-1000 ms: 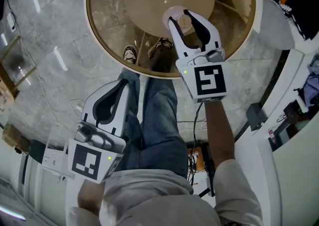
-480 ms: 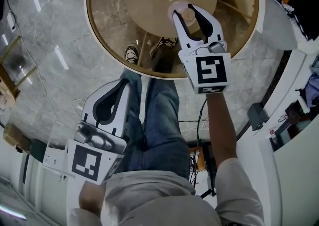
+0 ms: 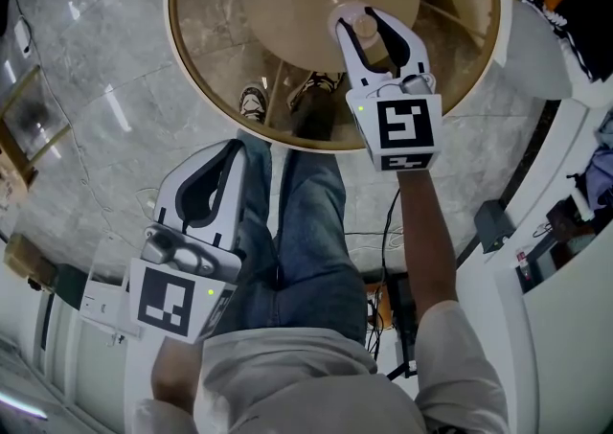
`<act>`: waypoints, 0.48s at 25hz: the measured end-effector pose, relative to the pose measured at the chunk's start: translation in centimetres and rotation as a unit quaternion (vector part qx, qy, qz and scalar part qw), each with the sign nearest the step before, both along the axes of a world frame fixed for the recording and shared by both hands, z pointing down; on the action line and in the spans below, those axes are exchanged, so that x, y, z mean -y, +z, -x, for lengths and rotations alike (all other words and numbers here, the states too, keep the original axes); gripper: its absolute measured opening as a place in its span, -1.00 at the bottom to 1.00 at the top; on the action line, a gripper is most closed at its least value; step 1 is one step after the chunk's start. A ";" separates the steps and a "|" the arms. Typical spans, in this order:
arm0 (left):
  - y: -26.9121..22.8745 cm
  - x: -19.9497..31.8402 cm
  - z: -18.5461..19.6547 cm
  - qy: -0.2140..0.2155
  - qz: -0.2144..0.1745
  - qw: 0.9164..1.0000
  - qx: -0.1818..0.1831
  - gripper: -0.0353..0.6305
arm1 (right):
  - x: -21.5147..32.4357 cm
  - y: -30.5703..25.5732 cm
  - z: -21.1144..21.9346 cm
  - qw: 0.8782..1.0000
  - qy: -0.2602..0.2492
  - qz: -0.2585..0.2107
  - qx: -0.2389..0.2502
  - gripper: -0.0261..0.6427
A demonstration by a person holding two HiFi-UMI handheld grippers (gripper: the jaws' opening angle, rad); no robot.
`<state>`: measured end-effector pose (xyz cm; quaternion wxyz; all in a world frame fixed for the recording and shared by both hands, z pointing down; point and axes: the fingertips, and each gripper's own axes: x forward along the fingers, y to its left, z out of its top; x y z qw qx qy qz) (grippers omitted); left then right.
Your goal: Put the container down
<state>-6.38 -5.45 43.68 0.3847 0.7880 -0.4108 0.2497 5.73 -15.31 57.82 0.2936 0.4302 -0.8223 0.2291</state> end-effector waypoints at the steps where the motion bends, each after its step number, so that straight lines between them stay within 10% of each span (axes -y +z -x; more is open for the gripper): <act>1: 0.1 0.0 -0.1 0.000 -0.002 1.000 -0.003 -0.84 | 0.0 0.1 0.0 1.000 0.000 0.001 -0.001 -0.48; 12: 1.0 -0.7 0.2 -0.002 0.013 1.000 0.009 -0.84 | -0.1 0.7 0.6 1.000 -0.004 -0.004 -0.015 -0.48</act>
